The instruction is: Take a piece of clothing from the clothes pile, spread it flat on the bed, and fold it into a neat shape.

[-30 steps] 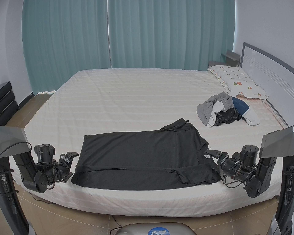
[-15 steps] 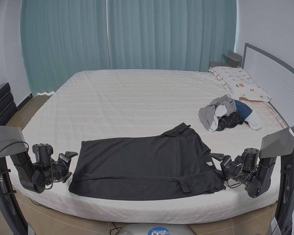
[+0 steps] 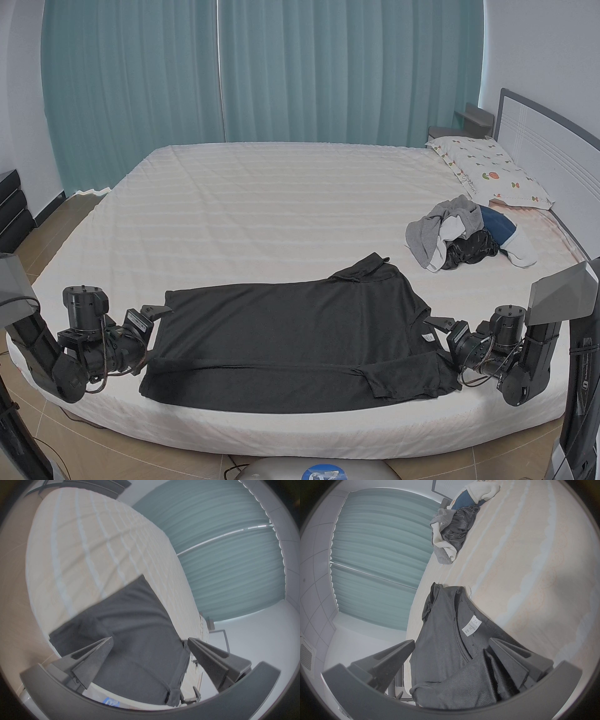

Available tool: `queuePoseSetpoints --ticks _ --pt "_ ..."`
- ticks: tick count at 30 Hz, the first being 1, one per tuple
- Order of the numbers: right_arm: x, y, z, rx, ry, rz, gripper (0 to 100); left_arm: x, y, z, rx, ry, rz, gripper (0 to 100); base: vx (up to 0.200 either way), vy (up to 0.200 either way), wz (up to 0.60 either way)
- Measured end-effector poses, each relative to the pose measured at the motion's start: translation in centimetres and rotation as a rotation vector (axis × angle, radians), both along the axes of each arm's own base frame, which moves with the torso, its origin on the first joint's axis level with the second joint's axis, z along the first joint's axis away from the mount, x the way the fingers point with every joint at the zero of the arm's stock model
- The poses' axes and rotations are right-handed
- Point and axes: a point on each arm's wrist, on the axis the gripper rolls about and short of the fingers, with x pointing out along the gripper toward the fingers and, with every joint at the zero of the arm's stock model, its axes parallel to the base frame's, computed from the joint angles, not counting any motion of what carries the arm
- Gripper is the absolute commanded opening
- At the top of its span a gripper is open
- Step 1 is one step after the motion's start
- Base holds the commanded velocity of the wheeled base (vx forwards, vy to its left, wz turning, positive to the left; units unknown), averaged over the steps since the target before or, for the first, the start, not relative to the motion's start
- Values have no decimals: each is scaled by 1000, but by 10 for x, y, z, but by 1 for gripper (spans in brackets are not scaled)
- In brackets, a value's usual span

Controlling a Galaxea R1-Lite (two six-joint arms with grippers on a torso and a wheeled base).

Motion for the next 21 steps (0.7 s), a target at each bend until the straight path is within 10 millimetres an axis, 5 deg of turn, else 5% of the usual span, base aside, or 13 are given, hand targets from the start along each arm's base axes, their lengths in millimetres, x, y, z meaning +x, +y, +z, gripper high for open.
queuePoseSetpoints --ticks 11,21 --pt "-1 2 -2 -12 4 8 100 7 -36 -31 61 96 -45 100 0 0 0" --pt "-1 3 -3 -18 4 13 100 13 -44 -44 93 119 -65 100 0 0 0"
